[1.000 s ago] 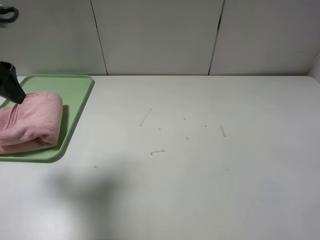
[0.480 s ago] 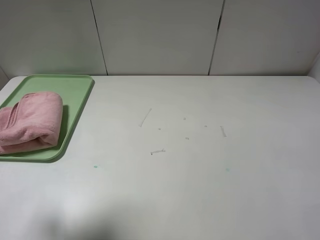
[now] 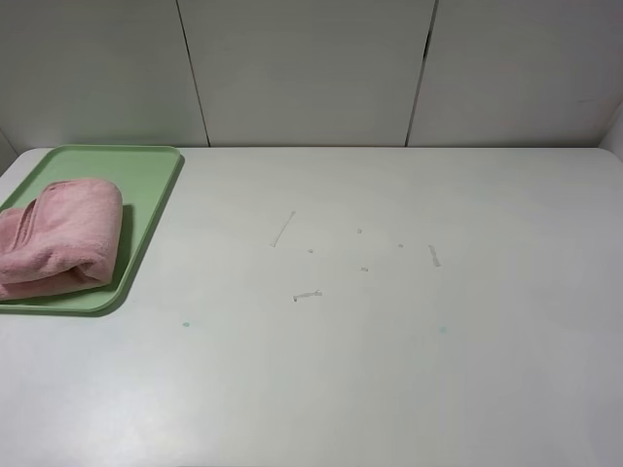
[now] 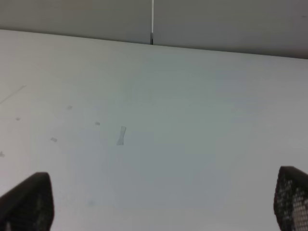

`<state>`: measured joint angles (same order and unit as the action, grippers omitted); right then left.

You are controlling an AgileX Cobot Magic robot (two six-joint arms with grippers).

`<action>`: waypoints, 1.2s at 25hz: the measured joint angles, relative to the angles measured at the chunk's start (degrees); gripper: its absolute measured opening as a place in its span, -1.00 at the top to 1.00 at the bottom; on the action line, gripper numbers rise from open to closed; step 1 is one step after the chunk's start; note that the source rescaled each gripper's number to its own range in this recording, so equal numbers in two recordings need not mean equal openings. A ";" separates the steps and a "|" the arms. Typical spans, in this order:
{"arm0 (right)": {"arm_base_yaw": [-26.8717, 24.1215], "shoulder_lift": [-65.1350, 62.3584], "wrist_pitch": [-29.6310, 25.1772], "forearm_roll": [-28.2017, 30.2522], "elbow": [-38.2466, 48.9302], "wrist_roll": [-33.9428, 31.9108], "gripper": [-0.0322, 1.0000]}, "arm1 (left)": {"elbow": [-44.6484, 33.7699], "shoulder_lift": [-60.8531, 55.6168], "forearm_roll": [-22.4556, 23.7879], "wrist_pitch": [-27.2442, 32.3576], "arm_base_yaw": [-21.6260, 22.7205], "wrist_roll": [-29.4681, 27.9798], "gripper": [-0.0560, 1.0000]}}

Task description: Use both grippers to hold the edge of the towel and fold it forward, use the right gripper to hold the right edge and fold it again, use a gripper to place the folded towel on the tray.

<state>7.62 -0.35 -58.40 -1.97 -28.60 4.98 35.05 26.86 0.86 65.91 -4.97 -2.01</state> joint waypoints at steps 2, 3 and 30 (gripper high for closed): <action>0.00 0.00 0.00 0.00 0.00 0.00 -1.00 | -2.39 -2.74 -0.02 -0.60 0.00 0.00 -1.00; 0.00 0.00 0.00 0.00 0.00 0.00 -1.00 | -3.35 -4.10 -0.07 -0.87 0.00 0.00 -1.00; 0.00 0.00 0.00 0.00 0.00 -0.18 -1.00 | -7.21 -27.21 -1.22 -5.02 0.00 2.01 -1.00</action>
<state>7.62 -0.35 -58.40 -1.97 -28.60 4.80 27.84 -0.35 -0.36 60.89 -4.97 0.00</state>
